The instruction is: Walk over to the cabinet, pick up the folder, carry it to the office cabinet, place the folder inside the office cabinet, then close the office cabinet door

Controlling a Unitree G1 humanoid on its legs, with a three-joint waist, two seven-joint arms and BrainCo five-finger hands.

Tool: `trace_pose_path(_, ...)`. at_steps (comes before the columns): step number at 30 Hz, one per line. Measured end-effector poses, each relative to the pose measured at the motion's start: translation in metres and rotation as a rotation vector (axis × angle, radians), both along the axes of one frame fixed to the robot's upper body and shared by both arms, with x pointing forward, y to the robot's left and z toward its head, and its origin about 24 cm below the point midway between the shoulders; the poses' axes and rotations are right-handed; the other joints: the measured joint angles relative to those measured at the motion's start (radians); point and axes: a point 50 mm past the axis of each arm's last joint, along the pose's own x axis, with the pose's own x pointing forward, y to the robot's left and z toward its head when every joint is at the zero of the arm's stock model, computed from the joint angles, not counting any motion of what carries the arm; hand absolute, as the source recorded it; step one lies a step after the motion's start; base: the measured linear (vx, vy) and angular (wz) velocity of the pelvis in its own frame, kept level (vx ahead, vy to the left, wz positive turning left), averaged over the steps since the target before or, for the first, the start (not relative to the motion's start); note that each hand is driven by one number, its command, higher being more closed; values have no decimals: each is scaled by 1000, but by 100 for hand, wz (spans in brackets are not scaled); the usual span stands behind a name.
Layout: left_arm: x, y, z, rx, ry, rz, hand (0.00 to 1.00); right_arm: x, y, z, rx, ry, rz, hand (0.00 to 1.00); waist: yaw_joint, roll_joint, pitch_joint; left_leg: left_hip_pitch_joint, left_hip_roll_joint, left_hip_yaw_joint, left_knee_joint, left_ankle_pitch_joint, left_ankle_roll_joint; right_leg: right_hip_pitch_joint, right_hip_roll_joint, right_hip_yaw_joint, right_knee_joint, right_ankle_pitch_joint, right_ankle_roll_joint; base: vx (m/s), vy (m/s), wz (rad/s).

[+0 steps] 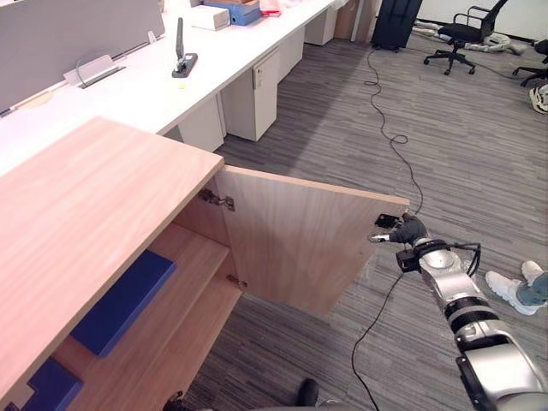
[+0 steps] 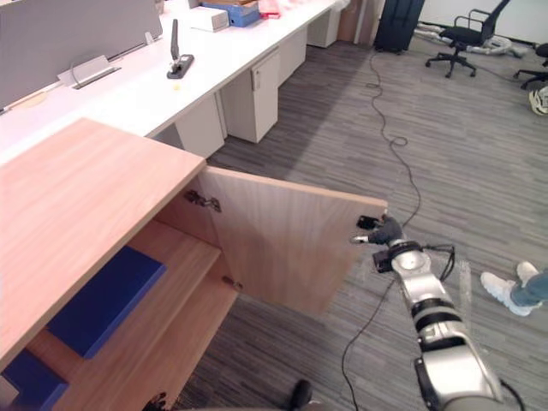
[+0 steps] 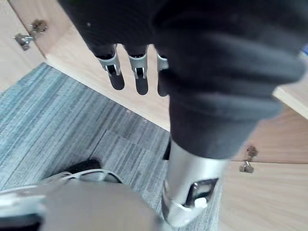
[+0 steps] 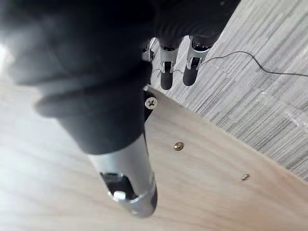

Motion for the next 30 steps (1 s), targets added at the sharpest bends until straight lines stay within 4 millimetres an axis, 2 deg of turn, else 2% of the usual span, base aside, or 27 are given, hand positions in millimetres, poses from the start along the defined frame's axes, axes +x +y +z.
trace_pose_path(5, 0, 8, 1, 8, -1, 17, 0, -2, 4, 5, -277, 105, 213, 0, -7, -26, 12, -3, 6, -13, -10, 1, 6, -8, 9, 3, -4, 2, -3, -139, -59, -4)
trace_pose_path(10, 2, 9, 2, -1, -6, 30, 0, -14, 35, 15, -418, 108, 476, 0, -32, -31, 12, -22, 18, 14, 4, 0, 6, -34, 24, 29, -4, -1, -4, -63, -62, -18)
trace_pose_path(13, 5, 11, 1, -5, 0, 57, 0, -34, 65, 11, -481, 143, 712, 0, -42, -35, 8, -24, 28, 21, 6, 0, 6, -41, 38, 38, -4, 7, -22, -10, -59, -12)
trace_pose_path(15, 11, 12, 1, -8, -12, 69, 0, -64, 92, -7, -479, 226, 936, 0, -39, -51, -3, -39, 36, 17, 16, 1, 6, -50, 45, 38, 1, 8, -28, -4, -62, 3)
trace_pose_path(16, 11, 12, 1, -9, -12, 72, 0, -71, 99, -11, -463, 239, 981, 0, -39, -55, -5, -40, 39, 17, 19, 1, 6, -50, 46, 38, 1, 8, -28, -2, -58, 2)
trace_pose_path(18, 10, 15, 1, -13, -11, 85, 0, -98, 120, -21, -395, 304, 1164, 0, -38, -61, -16, -44, 41, 14, 23, 1, 6, -50, 47, 37, 2, 8, -29, -16, -33, 4)
trace_pose_path(20, 13, 18, 2, -16, -17, 109, 0, -126, 145, -24, -258, 301, 1310, 0, -21, -63, -24, -52, 37, 2, 28, 0, 6, -50, 39, 28, 2, 10, -32, -38, 4, 16)
trace_pose_path(22, 11, 21, 3, -13, -17, 129, 0, -141, 150, -27, -231, 353, 1415, 0, -8, -64, -24, -57, 31, -13, 35, 0, 9, -48, 31, 21, 2, 12, -34, -38, 39, 21)
trace_pose_path(26, -10, 42, 4, 23, 29, 217, 0, -174, 130, -52, -177, 555, 1437, 0, 1, -95, -31, -65, 20, -29, 40, -2, 21, -46, 15, 10, 1, 17, -31, -34, 61, 11)
trace_pose_path(30, -15, 44, 4, 16, 36, 286, 0, -183, 118, -74, -269, 625, 1410, 0, 11, -97, -32, -74, 5, -41, 44, -2, 37, -46, -3, 1, 2, 27, -23, -67, 50, 7)
